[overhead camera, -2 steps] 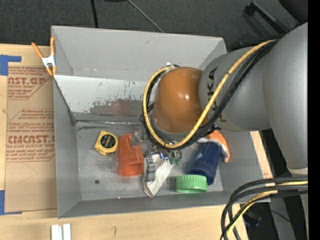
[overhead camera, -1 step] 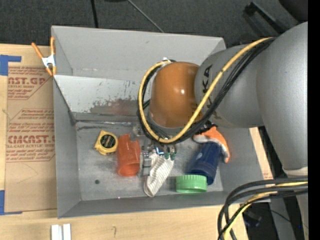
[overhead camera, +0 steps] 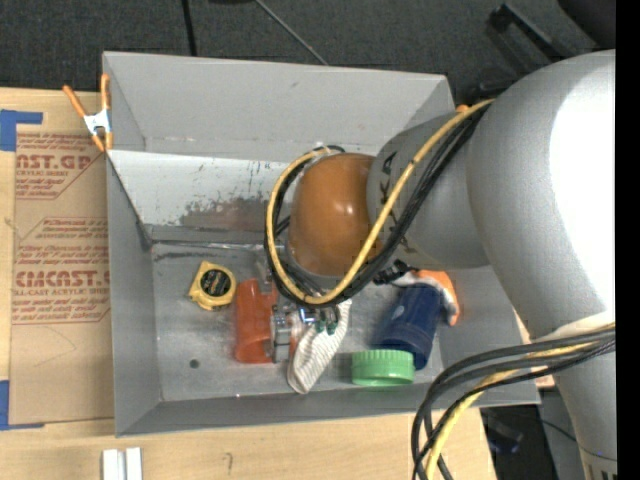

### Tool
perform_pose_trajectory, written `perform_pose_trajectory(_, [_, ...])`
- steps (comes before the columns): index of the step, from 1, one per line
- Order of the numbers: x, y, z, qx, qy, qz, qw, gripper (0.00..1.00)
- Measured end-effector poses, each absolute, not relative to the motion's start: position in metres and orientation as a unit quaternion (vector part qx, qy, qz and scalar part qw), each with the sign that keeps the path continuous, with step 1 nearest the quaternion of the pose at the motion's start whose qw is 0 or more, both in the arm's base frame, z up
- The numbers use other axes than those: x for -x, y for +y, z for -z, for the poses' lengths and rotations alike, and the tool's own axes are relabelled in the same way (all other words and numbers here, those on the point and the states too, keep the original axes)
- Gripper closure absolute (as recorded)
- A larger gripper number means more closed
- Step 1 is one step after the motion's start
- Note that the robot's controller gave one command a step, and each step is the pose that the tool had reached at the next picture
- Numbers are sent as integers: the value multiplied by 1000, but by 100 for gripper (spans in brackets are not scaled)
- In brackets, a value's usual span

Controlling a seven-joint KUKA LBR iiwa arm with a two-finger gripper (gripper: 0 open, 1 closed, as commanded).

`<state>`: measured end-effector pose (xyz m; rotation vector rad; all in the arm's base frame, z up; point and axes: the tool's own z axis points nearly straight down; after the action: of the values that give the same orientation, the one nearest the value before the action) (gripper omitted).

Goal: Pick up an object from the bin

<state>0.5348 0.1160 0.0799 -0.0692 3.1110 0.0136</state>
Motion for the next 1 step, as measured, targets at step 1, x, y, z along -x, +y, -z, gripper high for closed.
perform_pose_trajectory(1, [-535, 117, -83, 23, 1000, -4, 14, 100])
